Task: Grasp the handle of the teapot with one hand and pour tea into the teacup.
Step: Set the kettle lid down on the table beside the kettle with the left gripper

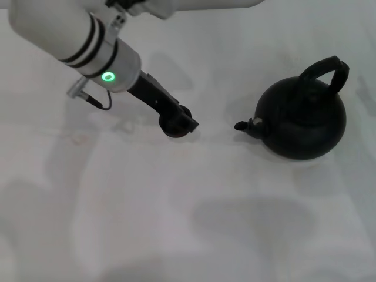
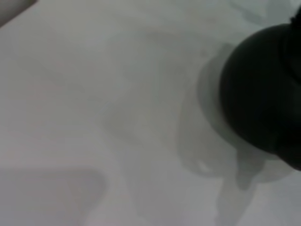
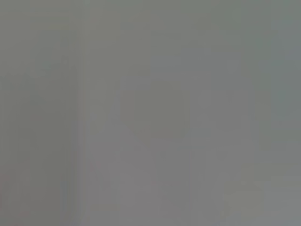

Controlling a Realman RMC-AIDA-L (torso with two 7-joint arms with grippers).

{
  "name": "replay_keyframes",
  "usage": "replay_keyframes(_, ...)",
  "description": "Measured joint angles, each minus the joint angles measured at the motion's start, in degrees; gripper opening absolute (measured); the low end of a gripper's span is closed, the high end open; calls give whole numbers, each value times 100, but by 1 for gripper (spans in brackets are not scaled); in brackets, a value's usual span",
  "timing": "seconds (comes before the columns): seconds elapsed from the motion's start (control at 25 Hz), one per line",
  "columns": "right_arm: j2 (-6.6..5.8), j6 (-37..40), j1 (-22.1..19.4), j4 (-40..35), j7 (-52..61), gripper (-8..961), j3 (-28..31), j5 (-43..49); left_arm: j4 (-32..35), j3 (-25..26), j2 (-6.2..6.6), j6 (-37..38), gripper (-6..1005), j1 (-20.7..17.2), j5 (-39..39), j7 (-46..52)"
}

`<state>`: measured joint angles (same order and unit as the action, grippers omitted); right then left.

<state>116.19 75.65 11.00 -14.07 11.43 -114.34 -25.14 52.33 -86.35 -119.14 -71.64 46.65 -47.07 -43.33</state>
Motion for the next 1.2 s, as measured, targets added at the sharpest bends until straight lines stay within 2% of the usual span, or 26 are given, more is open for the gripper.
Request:
replay_keyframes(0.4, 0, -8, 16, 2, 0, 852, 0, 0, -298, -861, -15, 235, 671, 211, -353, 50)
replay_keyframes(1.2, 0, -40, 16, 1, 47, 853, 0, 0, -417, -1102, -14, 467, 712, 255, -267, 329)
